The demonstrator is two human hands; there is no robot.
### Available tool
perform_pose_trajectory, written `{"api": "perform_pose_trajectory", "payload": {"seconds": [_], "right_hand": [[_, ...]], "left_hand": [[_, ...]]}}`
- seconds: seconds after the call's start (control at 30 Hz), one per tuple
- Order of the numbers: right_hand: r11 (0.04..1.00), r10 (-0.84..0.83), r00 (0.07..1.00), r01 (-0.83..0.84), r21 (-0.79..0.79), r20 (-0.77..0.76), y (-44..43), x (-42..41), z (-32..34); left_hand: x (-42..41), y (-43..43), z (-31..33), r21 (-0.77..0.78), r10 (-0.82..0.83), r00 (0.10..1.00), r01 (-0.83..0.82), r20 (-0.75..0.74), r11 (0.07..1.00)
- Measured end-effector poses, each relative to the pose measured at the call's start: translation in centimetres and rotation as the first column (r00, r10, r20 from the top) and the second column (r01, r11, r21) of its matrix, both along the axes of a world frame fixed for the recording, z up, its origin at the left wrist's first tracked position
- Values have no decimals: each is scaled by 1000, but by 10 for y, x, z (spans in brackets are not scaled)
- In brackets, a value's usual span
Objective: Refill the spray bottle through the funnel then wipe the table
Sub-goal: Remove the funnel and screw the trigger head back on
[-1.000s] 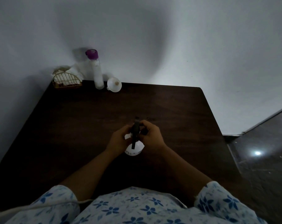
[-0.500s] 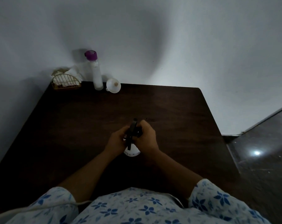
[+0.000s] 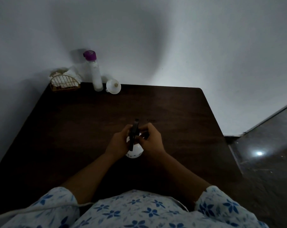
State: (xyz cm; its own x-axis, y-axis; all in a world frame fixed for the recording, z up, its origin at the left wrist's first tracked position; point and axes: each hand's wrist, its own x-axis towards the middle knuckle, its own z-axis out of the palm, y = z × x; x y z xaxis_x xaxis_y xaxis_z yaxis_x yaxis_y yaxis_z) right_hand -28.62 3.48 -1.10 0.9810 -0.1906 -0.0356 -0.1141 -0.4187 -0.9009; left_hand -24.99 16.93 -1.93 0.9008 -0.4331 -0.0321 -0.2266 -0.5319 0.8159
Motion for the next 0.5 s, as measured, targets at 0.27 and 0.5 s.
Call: {"api": "perform_pose_trajectory", "payload": {"seconds": [0.27, 0.5], "right_hand": [[999, -25, 1000, 25, -42, -17, 10, 5, -2], [995, 103, 994, -103, 0, -42, 10, 3, 4]], "left_hand": [[0, 4, -3, -11, 40, 999, -40, -32, 999], [2, 6, -2, -1, 24, 998, -24, -60, 1000]]}}
